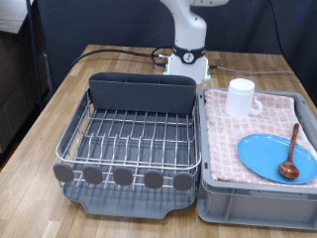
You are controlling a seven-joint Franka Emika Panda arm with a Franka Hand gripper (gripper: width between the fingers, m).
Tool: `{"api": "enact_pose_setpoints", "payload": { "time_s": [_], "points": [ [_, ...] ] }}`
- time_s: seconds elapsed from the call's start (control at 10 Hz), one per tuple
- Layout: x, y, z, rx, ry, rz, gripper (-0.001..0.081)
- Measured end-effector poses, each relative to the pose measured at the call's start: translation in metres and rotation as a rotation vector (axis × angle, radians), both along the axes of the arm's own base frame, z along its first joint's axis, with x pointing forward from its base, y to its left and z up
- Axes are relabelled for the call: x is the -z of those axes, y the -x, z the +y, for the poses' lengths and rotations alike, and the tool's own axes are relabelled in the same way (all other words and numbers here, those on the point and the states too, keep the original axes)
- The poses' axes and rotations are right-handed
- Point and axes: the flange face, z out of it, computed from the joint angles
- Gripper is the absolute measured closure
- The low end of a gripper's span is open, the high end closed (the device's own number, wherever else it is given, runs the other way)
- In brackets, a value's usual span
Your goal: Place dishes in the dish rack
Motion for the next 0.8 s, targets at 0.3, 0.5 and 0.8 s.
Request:
{"api": "enact_pose_setpoints", "payload": {
  "time_s": [0.3, 0.5, 0.8],
  "points": [
    [0.023, -0.029, 0.022, 0.027, 0.006, -0.012, 0.0003],
    [0.052, -0.047, 0.026, 0.026, -0.021, -0.026, 0.0003],
    [0.104, -0.062, 0.035, 0.023, 0.009, -0.027, 0.0003]
  ]
}}
